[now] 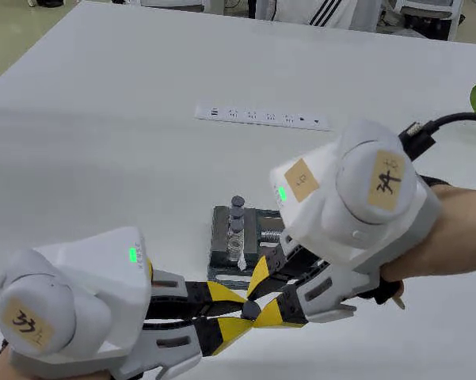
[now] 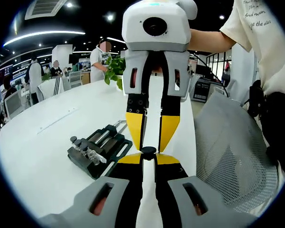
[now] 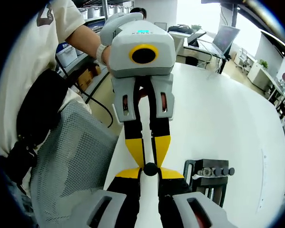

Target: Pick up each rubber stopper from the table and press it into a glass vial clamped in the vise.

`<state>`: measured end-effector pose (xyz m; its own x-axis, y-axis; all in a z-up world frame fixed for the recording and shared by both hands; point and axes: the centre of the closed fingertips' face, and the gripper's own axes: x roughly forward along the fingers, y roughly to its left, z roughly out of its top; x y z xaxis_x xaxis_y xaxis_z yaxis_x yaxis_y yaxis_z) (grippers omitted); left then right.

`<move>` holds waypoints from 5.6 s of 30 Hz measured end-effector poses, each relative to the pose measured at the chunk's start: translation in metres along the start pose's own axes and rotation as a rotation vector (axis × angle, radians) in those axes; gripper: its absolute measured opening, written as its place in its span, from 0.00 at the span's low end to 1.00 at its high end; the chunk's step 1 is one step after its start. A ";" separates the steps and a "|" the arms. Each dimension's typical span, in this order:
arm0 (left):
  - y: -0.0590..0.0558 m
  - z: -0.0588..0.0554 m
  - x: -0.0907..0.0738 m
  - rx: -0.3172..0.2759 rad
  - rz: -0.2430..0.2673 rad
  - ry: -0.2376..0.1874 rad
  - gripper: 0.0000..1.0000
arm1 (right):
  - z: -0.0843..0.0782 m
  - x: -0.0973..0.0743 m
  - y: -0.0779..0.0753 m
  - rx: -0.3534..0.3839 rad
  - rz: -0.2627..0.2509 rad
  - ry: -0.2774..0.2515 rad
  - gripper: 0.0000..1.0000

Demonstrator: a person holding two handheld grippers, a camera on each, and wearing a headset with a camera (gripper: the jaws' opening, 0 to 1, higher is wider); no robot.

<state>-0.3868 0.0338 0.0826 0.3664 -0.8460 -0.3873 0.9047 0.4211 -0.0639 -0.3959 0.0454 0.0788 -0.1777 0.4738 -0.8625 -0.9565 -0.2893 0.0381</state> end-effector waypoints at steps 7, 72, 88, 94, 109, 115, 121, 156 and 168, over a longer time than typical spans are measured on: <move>-0.001 -0.001 0.000 -0.003 -0.003 0.001 0.05 | -0.001 0.001 0.000 -0.012 0.001 0.013 0.08; 0.065 -0.058 -0.044 -0.271 0.345 0.035 0.93 | -0.022 0.000 -0.025 0.027 -0.016 0.065 0.07; 0.075 -0.058 -0.055 -0.275 0.385 0.030 0.92 | -0.025 -0.004 -0.074 -0.086 -0.045 0.153 0.06; 0.076 -0.058 -0.055 -0.273 0.388 0.036 0.92 | -0.027 -0.002 -0.095 -0.202 -0.054 0.171 0.06; 0.083 -0.065 -0.059 -0.295 0.416 0.029 0.91 | -0.034 0.024 -0.114 -0.367 -0.021 0.243 0.06; 0.082 -0.067 -0.060 -0.300 0.415 0.028 0.90 | -0.034 0.025 -0.115 -0.359 -0.010 0.246 0.06; 0.084 -0.069 -0.064 -0.305 0.421 0.028 0.90 | -0.031 0.028 -0.114 -0.377 -0.006 0.266 0.06; 0.080 -0.069 -0.060 -0.323 0.406 0.020 0.87 | -0.031 0.034 -0.117 -0.271 0.026 0.320 0.05; 0.079 -0.067 -0.054 -0.324 0.403 0.010 0.86 | -0.033 0.033 -0.114 -0.154 -0.017 0.280 0.04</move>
<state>-0.3498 0.1347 0.0373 0.6686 -0.5928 -0.4490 0.5776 0.7943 -0.1886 -0.2846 0.0665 0.0296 -0.0709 0.2382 -0.9686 -0.9086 -0.4161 -0.0358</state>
